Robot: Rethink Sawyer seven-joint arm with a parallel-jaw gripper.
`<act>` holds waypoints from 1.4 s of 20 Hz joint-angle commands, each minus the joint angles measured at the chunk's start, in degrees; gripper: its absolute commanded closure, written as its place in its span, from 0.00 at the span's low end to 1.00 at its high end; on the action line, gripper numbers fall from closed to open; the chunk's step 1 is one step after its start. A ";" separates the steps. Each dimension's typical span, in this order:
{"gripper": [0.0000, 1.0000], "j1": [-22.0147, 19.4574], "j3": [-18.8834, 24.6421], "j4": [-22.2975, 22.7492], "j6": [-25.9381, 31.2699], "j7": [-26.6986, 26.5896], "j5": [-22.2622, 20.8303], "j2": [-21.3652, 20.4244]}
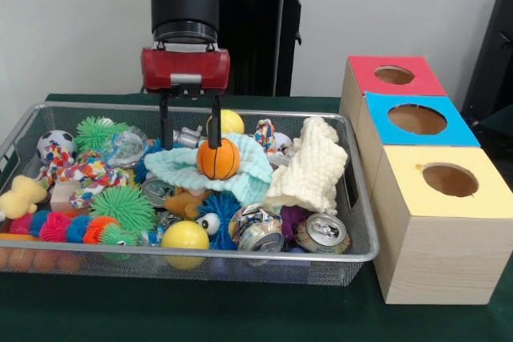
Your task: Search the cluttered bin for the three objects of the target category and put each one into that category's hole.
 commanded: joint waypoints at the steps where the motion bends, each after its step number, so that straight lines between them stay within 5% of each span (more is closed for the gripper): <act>1: 0.00 0.37 3.67 -5.85 1.28 5.80 -2.06 3.52; 10: 0.00 2.43 0.95 -10.99 -10.41 5.36 2.24 12.38; 16: 0.00 4.10 -2.52 -13.45 -7.80 6.15 8.19 17.52; 28: 0.00 1.55 -1.31 -15.18 -5.43 5.88 2.09 17.52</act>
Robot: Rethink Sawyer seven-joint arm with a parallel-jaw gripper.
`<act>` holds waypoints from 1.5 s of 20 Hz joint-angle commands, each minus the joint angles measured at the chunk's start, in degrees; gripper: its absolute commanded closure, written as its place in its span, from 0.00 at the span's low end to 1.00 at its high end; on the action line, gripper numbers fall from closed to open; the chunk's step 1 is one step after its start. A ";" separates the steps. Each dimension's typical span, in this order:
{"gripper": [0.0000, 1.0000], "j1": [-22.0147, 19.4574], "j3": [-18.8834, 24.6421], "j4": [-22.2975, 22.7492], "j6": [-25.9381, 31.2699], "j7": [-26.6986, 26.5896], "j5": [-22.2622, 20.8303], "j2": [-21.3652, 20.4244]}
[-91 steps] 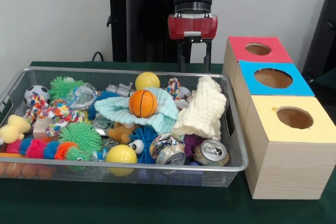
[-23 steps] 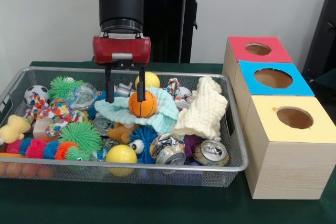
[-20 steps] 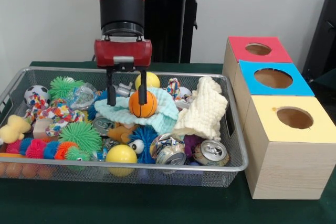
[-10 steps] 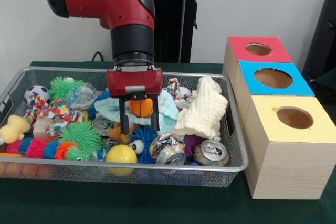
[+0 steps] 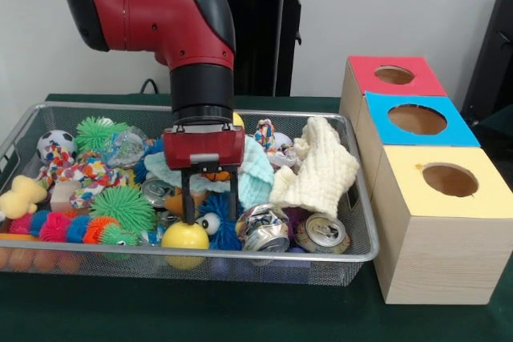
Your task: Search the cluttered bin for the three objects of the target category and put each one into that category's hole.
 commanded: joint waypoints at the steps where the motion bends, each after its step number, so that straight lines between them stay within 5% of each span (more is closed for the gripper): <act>1: 0.00 -1.94 1.00 -5.41 0.85 5.95 -3.02 0.88; 8: 0.00 -4.81 4.16 -1.41 6.87 7.80 -7.10 -4.95; 15: 0.00 -4.69 4.25 0.00 8.85 7.77 -6.63 -7.11; 22: 0.00 0.09 -0.50 -0.36 8.94 7.15 0.15 -6.08; 26: 0.00 3.31 -4.30 0.03 3.61 7.78 5.62 -4.05; 30: 0.00 1.53 -2.29 0.45 1.72 9.63 4.38 -3.63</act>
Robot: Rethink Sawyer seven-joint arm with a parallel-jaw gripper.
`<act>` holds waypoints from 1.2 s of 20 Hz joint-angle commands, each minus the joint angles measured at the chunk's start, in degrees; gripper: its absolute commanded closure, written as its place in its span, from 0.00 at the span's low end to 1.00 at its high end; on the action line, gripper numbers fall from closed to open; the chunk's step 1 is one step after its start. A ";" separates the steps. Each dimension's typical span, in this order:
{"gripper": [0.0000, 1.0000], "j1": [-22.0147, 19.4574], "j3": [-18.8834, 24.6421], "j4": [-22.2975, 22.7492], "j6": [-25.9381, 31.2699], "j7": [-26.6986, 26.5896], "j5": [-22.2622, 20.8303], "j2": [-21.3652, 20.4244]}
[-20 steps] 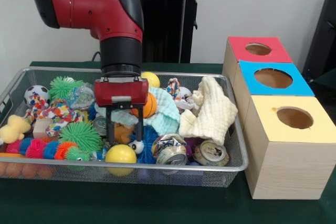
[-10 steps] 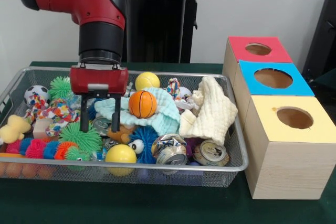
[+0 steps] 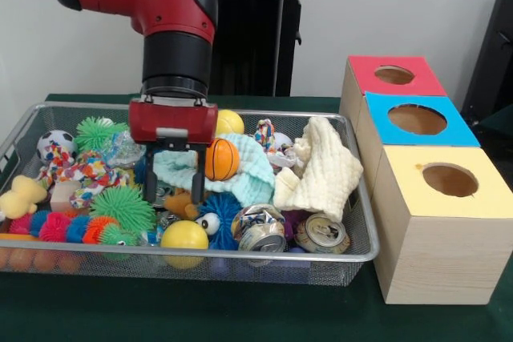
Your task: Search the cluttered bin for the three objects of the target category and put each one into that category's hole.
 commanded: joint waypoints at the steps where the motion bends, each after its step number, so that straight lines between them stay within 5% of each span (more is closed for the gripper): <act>1: 0.00 -1.05 2.14 0.74 -1.83 10.17 1.70 2.57; 3: 0.00 -4.57 7.28 1.02 3.34 11.11 -2.80 2.85; 5: 0.00 -3.65 5.71 0.83 0.59 10.96 -1.38 3.52; 15: 0.00 -7.49 9.06 1.12 8.02 9.52 -1.84 5.36; 24: 0.00 -2.57 3.71 1.58 8.76 8.57 3.77 4.37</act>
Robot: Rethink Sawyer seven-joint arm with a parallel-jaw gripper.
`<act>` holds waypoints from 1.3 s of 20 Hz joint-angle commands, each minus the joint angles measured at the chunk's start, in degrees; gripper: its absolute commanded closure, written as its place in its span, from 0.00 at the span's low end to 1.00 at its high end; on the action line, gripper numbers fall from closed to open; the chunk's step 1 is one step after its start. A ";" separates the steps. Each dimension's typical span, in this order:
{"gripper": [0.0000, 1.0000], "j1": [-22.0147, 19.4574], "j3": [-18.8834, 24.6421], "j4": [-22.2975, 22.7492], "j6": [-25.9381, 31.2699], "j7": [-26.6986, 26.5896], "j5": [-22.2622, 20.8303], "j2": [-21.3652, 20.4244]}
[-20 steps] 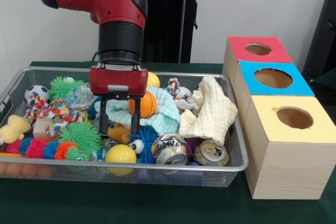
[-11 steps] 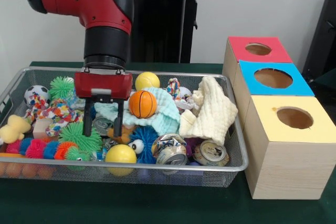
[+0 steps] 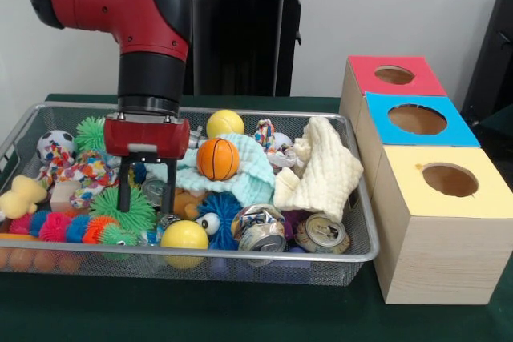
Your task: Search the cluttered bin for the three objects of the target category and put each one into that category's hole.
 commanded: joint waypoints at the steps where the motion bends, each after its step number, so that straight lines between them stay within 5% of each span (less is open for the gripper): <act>1: 0.00 3.63 1.15 1.67 4.62 8.81 3.81 0.97; 11: 0.00 4.72 0.36 2.68 6.12 9.13 5.12 -0.74; 22: 0.00 0.90 2.99 1.74 6.73 9.06 3.16 4.61; 26: 0.00 2.33 0.61 2.79 8.04 8.90 5.27 4.41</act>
